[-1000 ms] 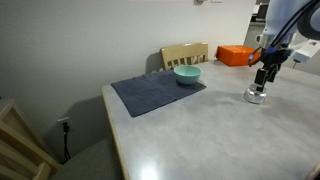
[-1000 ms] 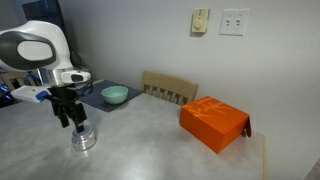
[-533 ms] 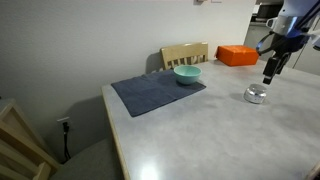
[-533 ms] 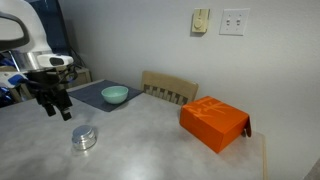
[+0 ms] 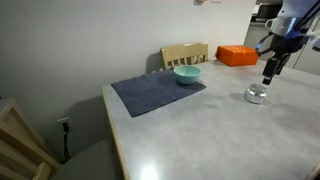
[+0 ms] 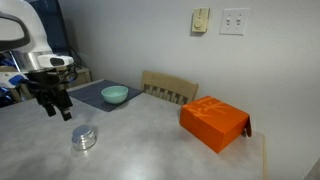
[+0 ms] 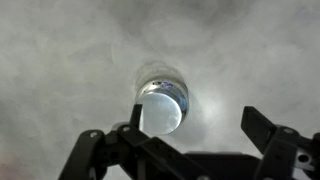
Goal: Put the silver lid on top of the silver tin
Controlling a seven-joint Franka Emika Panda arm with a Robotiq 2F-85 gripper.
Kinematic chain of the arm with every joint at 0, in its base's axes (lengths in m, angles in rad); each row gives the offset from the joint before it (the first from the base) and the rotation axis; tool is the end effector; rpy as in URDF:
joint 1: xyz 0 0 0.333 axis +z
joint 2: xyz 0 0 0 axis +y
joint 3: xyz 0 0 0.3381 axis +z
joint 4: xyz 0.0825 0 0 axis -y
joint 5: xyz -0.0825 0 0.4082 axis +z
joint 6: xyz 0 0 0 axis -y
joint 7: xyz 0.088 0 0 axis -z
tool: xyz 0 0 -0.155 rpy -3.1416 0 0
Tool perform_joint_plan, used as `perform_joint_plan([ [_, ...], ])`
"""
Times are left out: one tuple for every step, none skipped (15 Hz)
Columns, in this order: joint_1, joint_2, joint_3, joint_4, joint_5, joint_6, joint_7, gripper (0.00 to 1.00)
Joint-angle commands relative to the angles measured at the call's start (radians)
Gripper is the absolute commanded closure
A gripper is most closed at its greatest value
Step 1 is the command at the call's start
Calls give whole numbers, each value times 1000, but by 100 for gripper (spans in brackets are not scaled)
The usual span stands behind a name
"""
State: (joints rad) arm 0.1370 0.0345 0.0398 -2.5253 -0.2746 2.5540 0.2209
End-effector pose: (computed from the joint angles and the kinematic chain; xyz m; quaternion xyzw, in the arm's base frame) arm 0.4680 0.0803 0.2171 0.9929 0.0923 0.0121 0.0739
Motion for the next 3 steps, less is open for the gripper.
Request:
perform_joint_plan([
  [-15, -1, 15, 1, 0, -2, -1, 0],
  [-15, -1, 15, 1, 0, -2, -1, 0],
  [-15, -1, 15, 1, 0, -2, -1, 0],
])
